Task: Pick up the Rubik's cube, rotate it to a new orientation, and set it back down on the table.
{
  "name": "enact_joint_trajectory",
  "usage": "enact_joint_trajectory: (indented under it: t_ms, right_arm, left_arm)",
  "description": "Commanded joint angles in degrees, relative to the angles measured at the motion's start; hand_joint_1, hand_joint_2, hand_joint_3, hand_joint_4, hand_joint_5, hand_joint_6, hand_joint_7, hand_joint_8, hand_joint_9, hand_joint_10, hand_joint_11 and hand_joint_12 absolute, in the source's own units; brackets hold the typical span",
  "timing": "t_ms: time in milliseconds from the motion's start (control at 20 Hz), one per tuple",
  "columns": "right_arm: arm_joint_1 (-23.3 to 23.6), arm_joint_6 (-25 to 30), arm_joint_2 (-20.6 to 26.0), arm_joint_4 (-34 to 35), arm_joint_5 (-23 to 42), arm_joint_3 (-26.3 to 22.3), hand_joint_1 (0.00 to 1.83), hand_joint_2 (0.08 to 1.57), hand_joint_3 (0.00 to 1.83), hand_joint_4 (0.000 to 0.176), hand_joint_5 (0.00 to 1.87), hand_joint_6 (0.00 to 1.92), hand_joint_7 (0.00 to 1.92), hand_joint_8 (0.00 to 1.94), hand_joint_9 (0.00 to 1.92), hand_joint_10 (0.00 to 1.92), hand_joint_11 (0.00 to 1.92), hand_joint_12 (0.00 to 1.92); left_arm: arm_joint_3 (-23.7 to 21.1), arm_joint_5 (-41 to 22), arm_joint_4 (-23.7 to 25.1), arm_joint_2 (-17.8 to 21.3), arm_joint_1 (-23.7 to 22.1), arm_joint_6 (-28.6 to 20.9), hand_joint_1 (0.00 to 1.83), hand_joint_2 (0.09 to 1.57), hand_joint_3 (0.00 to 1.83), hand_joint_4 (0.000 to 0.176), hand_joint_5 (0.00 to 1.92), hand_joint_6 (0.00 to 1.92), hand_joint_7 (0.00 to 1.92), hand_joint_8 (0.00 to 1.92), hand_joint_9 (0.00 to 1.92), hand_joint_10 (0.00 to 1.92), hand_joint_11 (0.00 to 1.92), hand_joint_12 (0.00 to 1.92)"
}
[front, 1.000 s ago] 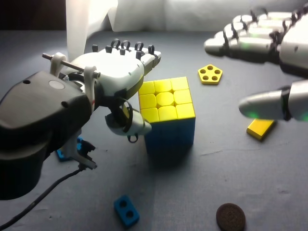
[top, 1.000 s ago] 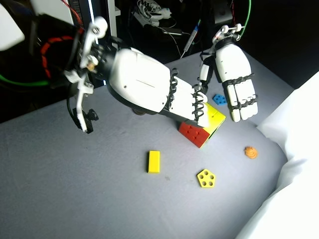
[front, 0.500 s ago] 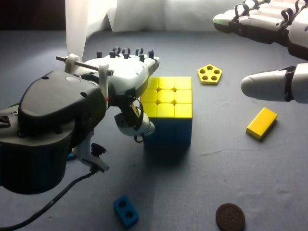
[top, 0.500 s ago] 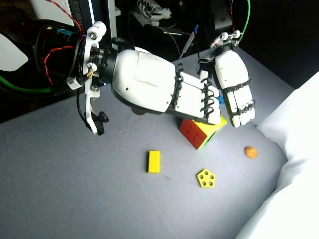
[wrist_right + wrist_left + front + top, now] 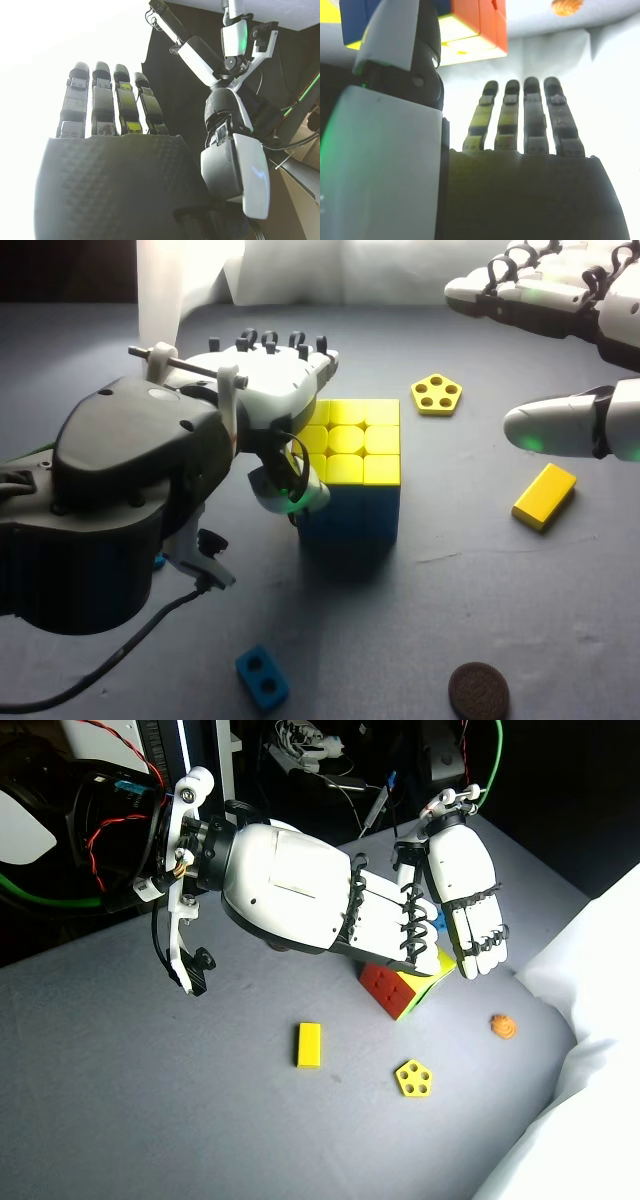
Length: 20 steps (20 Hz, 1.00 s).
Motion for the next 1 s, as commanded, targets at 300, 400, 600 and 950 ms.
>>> enact_joint_trajectory:
  t_ms: [300, 400, 600, 950]
  right_arm:
    - [0.5, 0.0, 0.3, 0.7, 6.2, -0.1, 0.00, 1.28, 0.00, 0.000, 0.01, 0.00, 0.05, 0.00, 0.05, 0.01, 0.01, 0.03]
    - [0.4, 0.0, 0.3, 0.7, 6.2, -0.1, 0.00, 1.28, 0.00, 0.000, 0.01, 0.00, 0.05, 0.00, 0.05, 0.01, 0.02, 0.04]
    - [0.4, 0.0, 0.3, 0.7, 6.2, -0.1, 0.00, 1.28, 0.00, 0.000, 0.01, 0.00, 0.05, 0.00, 0.04, 0.00, 0.00, 0.04]
    - [0.4, 0.0, 0.3, 0.7, 6.2, -0.2, 0.00, 1.27, 0.00, 0.000, 0.00, 0.00, 0.04, 0.00, 0.03, 0.00, 0.00, 0.00]
  left_arm:
    - [1.0, -1.4, 3.7, -1.3, 1.0, 0.0, 0.92, 1.13, 0.00, 0.000, 0.00, 0.00, 0.00, 0.00, 0.00, 0.00, 0.01, 0.01]
    - [1.0, -1.4, 4.0, -1.3, 1.4, 0.0, 1.00, 1.10, 0.00, 0.000, 0.00, 0.00, 0.00, 0.00, 0.00, 0.00, 0.00, 0.00]
    - [1.5, -1.4, 4.9, -1.9, 2.0, 0.0, 0.93, 1.16, 0.02, 0.000, 0.00, 0.00, 0.00, 0.00, 0.00, 0.00, 0.00, 0.00]
    - [3.2, 0.0, 5.0, -3.2, 2.3, 0.0, 0.97, 1.12, 0.00, 0.000, 0.00, 0.00, 0.00, 0.00, 0.00, 0.00, 0.00, 0.00]
